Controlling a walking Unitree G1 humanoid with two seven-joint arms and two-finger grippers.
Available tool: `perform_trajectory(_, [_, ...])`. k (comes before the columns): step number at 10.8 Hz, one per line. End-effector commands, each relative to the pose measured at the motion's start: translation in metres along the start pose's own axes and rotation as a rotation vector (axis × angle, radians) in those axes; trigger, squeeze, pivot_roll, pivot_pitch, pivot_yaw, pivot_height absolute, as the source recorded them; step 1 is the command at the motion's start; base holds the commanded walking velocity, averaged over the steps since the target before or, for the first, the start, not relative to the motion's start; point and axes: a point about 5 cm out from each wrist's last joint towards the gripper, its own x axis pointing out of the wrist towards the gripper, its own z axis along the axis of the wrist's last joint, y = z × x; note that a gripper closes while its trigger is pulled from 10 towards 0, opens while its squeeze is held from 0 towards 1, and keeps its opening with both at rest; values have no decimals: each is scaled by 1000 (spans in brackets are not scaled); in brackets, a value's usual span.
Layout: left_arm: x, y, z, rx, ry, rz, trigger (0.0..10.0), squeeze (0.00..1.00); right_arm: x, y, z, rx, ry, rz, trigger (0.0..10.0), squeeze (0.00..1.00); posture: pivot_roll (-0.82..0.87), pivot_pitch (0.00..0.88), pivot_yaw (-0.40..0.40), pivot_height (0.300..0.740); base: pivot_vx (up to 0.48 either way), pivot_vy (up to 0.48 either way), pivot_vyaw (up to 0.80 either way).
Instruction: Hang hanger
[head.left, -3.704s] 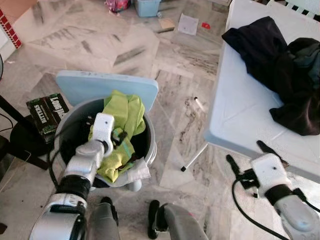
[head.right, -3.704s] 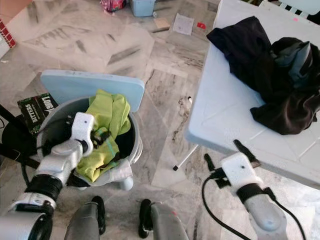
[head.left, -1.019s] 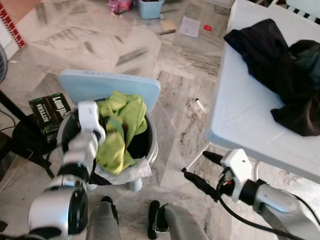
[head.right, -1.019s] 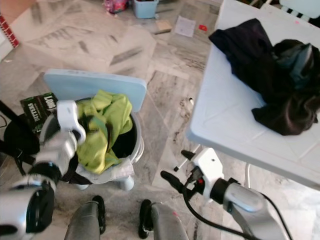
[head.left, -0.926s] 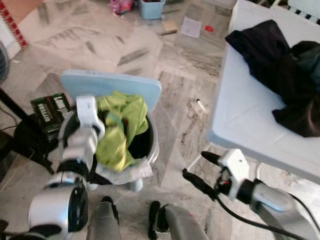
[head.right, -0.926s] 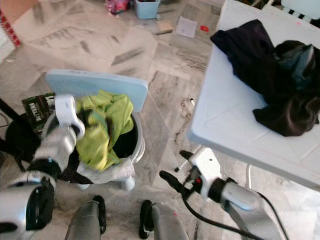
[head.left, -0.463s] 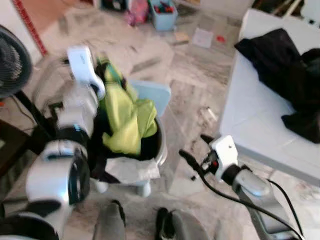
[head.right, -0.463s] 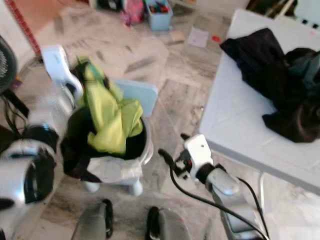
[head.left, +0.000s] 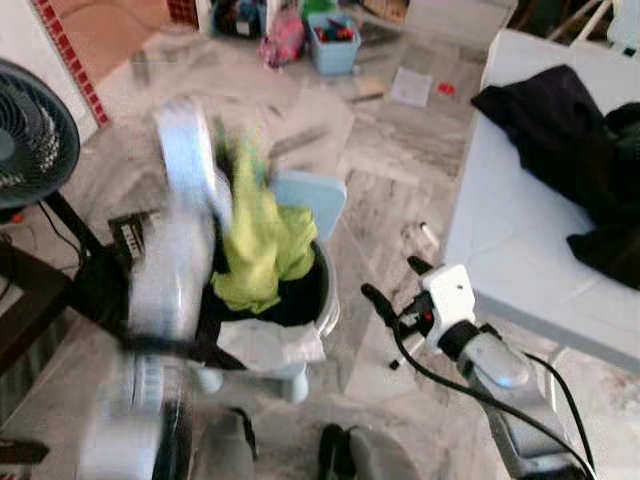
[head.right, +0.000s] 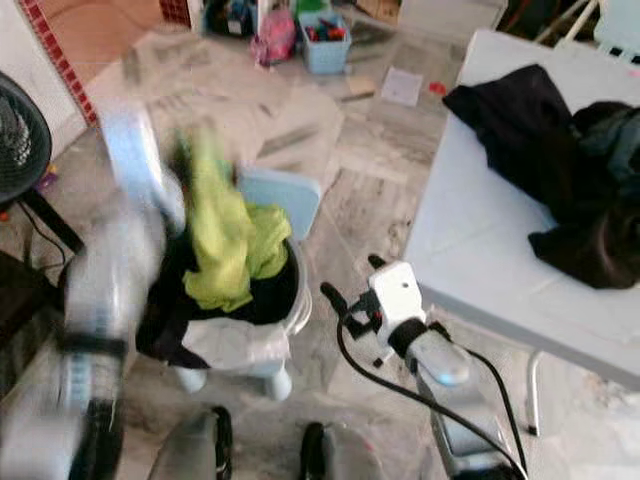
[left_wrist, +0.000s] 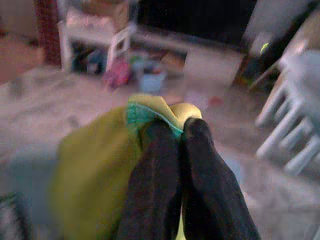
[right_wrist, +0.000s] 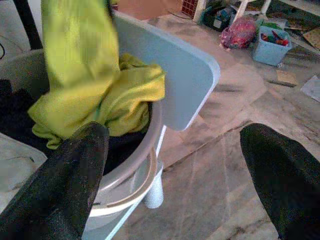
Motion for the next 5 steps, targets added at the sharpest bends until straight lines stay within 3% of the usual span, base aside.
perform_trajectory(1, [-22,7,0,24,-4,85,0,0,-2,-4,-7,-9,22,-28,10000,0,21,112,-70,740,0,0,0])
perform_trajectory(2, [-53,27,-14,68,61,217,0,0,0,-5,-7,-16,21,-35,10000,0,36,115,-75,740,0,0,0])
perform_trajectory(4, [-95,58,-27,103,151,441,0,0,2,-6,-8,-23,19,-50,10000,0,56,121,-77,740,0,0,0])
perform_trajectory(5, [-136,81,-43,144,275,576,0,0,4,-6,-11,-30,22,-51,10000,0,64,122,-79,740,0,0,0])
